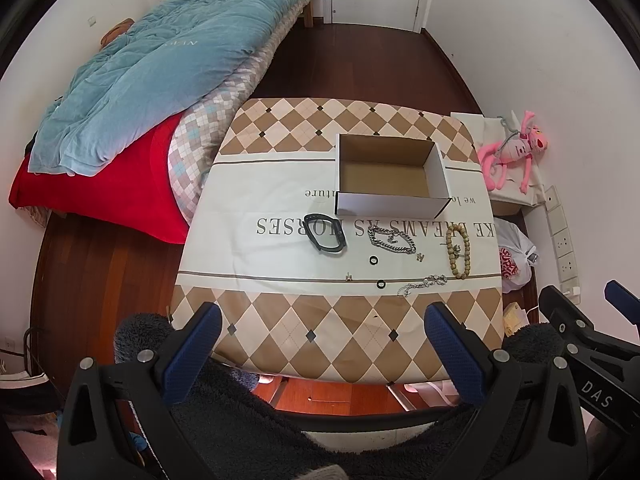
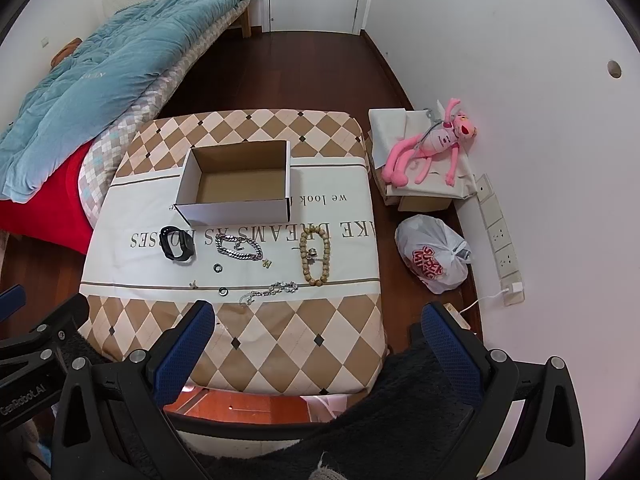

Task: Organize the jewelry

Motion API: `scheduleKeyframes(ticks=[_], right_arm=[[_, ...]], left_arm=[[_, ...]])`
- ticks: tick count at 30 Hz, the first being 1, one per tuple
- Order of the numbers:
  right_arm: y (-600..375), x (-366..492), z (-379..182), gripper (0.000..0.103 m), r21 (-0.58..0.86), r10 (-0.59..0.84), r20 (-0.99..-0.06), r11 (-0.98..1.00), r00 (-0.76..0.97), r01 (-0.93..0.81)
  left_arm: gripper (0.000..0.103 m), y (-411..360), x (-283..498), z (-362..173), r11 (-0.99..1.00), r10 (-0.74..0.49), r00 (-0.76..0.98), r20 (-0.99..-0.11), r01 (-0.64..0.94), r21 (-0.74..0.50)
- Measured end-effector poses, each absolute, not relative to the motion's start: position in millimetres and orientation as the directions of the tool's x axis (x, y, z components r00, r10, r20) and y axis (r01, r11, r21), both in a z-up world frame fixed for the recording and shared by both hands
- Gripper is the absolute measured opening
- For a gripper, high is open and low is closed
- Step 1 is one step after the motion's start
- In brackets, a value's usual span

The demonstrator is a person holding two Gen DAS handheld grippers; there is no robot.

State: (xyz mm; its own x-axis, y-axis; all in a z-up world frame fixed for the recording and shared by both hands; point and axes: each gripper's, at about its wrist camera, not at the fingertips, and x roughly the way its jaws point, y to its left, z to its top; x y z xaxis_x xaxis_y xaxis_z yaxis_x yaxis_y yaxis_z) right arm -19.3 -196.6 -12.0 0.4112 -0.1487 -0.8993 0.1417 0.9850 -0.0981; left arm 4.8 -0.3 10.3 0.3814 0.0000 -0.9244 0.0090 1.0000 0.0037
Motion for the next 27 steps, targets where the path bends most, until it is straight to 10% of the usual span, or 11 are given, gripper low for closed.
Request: scheduleKeyframes(ticks=[27], right_arm=[[-193.8,-18.4,-11.6,0.103,-0.094,-0.141,-0.905,0.986,0.402,0.136]], left_arm=[[0.103,1.9,-1.0,1.2,1.0,-0.003,0.366,-0.931,0.011,0.001]])
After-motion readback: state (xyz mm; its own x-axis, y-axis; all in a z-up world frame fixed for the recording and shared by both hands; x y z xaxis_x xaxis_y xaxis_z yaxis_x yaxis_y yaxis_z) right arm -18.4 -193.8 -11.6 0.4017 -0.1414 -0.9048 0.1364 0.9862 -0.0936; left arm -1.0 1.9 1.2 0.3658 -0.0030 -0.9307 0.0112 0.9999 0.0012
